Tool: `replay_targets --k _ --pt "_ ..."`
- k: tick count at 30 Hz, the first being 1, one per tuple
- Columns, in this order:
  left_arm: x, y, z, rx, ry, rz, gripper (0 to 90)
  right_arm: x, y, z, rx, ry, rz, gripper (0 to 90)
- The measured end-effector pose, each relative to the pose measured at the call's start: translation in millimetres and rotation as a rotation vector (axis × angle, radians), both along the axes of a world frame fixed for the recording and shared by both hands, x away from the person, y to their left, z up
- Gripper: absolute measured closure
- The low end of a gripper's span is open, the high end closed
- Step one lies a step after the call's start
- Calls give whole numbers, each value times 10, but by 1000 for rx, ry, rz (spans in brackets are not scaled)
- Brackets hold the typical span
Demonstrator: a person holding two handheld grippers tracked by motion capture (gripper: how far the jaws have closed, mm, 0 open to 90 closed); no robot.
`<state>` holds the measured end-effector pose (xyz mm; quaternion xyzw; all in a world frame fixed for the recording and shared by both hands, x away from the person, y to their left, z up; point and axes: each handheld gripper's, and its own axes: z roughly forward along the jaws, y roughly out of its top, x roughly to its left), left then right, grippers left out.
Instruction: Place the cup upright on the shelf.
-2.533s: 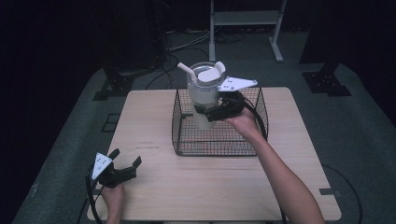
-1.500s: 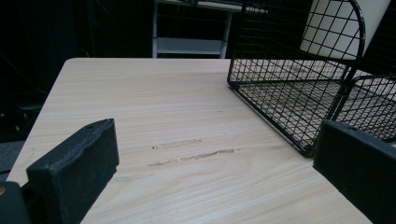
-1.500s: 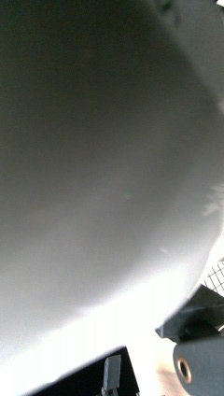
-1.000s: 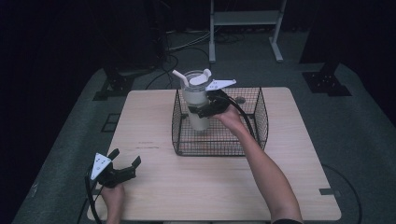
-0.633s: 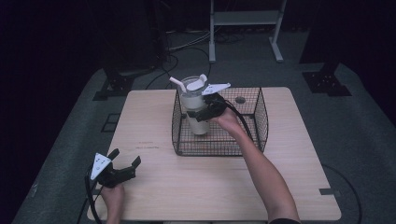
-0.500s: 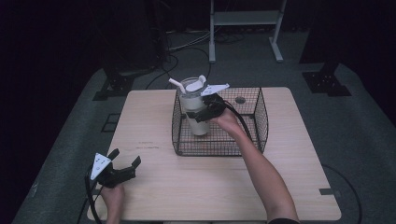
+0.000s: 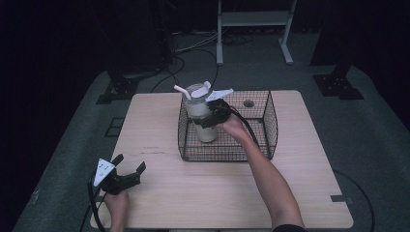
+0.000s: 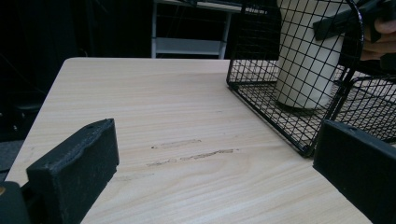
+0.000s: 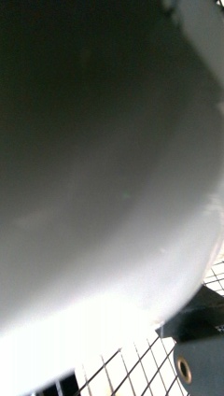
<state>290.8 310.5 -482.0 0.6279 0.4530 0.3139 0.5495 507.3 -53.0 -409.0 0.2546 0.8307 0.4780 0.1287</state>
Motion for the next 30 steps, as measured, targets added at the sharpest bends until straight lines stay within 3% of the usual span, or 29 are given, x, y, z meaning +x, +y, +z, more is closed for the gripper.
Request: replay_targets --k 12,21,30 --pt "0 -1 0 0 0 0 0 4 -51 -40 12 0 3 83" --pt "-1 -2 0 0 2 1 0 -14 -105 -80 24 -25 32 81" --pt "1 -3 0 0 2 3 0 -35 -149 -68 5 -26 44 81"
